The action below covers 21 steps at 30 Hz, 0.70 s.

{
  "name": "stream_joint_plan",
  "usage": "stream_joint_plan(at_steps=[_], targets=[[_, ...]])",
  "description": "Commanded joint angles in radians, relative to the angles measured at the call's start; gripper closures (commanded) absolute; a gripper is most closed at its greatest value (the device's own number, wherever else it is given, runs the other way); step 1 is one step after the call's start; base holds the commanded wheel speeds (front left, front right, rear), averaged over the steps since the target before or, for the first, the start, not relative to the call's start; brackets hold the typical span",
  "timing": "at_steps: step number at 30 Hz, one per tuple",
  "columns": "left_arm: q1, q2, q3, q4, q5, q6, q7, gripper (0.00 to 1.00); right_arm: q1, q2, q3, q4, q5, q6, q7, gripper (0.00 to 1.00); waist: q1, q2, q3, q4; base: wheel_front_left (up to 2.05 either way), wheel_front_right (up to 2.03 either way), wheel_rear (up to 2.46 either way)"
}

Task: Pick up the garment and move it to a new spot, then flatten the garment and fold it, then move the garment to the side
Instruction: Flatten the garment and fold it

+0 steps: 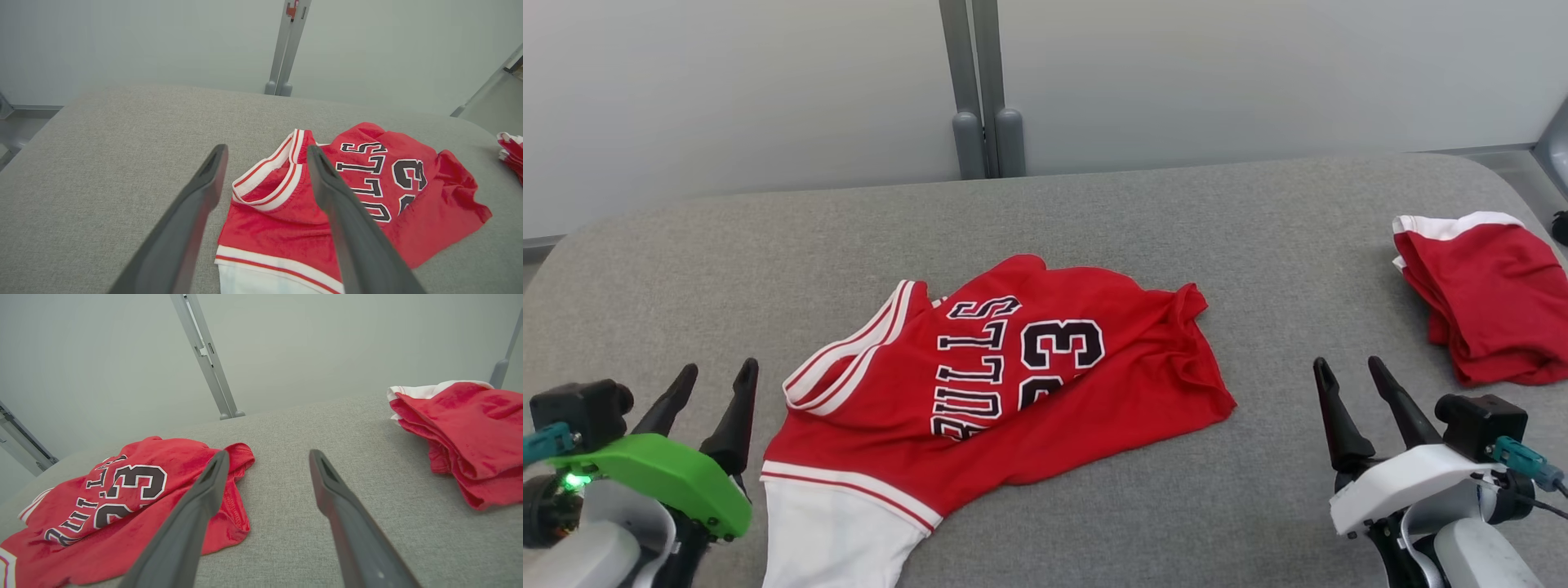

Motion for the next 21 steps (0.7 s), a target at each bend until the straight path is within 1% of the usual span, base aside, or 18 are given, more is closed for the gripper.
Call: stream_joint_plan(at_steps=[1,3,4,7,8,9,10,14,18,21], targets=[[0.032,-0.022,0.023,-0.011,0.025,0.029,-0.029,0.00,0.006,-0.003,0.011,0.002,-0.006,0.000,0.007,0.00,0.0000,0.0000,-0.001,0.002,0.00,0.00,0.00],[0.057,-0.057,0.060,-0.034,0.075,0.063,-0.049,0.00,-0.005,-0.008,0.027,0.007,-0.004,0.000,0.017,0.00,0.0000,0.0000,0.000,0.010,0.00,0.00,0.00],[0.070,-0.084,0.100,-0.043,0.113,0.082,-0.054,0.00,-0.014,-0.013,0.039,0.013,-0.002,0.000,0.025,0.00,0.0000,0.0000,0.002,0.017,0.00,0.00,0.00],[0.133,-0.170,0.195,-0.070,0.243,0.097,-0.053,0.00,-0.037,-0.017,0.085,0.051,0.023,0.000,0.072,0.00,0.0000,0.0000,0.007,0.041,0.00,0.00,0.00],[0.161,-0.207,0.221,-0.078,0.281,0.090,-0.053,0.00,-0.052,-0.029,0.102,0.075,0.020,0.000,0.093,0.00,0.0000,0.0000,0.009,0.051,0.00,0.00,0.00],[0.179,-0.233,0.236,-0.082,0.306,0.079,-0.053,0.00,-0.061,-0.037,0.112,0.096,0.016,0.000,0.108,0.00,0.0000,0.0000,0.011,0.062,0.00,0.00,0.00],[0.194,-0.256,0.254,-0.081,0.342,0.067,-0.053,0.00,-0.074,-0.036,0.124,0.118,0.021,0.000,0.122,0.00,0.0000,0.0000,0.012,0.073,0.00,0.00,0.00],[0.243,-0.334,0.280,-0.044,0.406,0.017,-0.053,0.00,-0.130,-0.050,0.156,0.225,-0.006,0.000,0.182,0.00,0.0000,0.0000,0.023,0.112,0.00,0.00,0.00],[0.239,-0.380,0.299,0.003,0.448,-0.031,-0.053,0.00,-0.183,-0.052,0.181,0.323,-0.012,0.000,0.233,0.00,0.0000,0.0000,0.035,0.142,0.00,0.00,0.00],[0.231,-0.405,0.310,0.029,0.463,-0.054,-0.053,0.00,-0.214,-0.050,0.191,0.380,-0.009,0.000,0.238,0.00,0.0000,0.0000,0.039,0.159,0.00,0.00,0.00]])
